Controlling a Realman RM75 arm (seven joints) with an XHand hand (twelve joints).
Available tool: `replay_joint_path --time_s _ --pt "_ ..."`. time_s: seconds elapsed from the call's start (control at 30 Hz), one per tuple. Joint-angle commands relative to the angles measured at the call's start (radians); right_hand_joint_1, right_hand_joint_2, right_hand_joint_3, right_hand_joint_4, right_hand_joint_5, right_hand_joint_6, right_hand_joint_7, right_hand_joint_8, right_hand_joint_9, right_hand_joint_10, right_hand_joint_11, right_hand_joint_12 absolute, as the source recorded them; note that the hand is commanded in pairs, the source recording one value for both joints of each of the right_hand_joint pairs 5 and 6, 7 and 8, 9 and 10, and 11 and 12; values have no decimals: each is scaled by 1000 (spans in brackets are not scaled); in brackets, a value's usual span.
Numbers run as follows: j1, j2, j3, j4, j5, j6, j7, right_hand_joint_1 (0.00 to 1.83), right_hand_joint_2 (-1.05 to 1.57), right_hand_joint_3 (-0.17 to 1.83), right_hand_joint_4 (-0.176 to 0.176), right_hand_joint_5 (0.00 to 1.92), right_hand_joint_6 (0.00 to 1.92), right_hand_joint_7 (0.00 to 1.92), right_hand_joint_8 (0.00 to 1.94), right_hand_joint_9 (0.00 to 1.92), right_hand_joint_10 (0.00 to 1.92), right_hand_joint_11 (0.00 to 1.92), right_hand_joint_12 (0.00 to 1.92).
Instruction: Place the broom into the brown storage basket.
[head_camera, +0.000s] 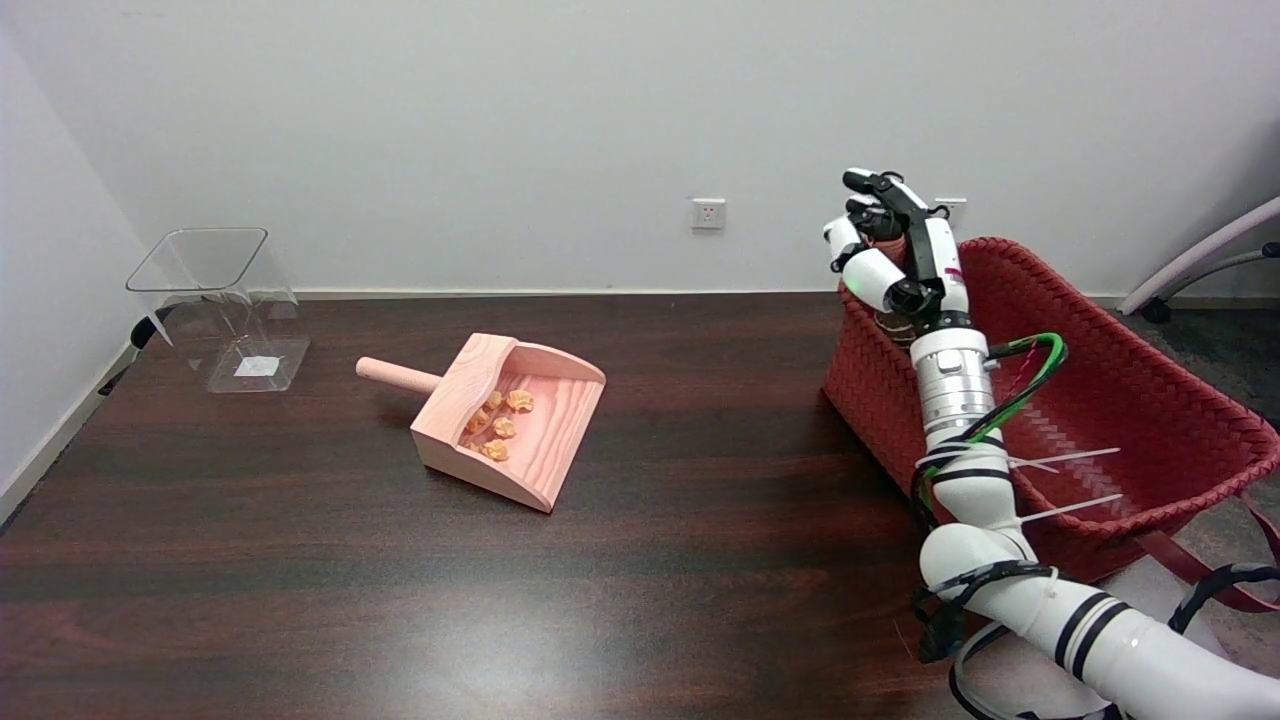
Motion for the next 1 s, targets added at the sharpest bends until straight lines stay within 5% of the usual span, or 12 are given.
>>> replay_joint_path --time_s 0.03,0.23,0.33,0.4,0.7,1.0 --pt "-32 1 54 61 -7 -118 -4 1075 974 594 0 306 306 652 652 306 306 306 306" --pt "-57 0 73 109 -7 -119 -4 1068 809 506 0 119 119 515 515 119 119 119 119" --pt "-79 0 91 154 -7 -119 -15 919 828 -152 0 81 81 455 455 81 81 81 81" --pt "-95 5 98 178 0 -119 -38 829 877 -175 0 47 47 405 405 47 47 47 47" --pt "-156 8 113 270 15 -97 -59 478 1035 815 0 0 0 243 243 0 0 0 0" --pt "-226 -1 113 352 4 -2 -64 400 1073 1004 0 0 0 180 180 0 0 0 0"
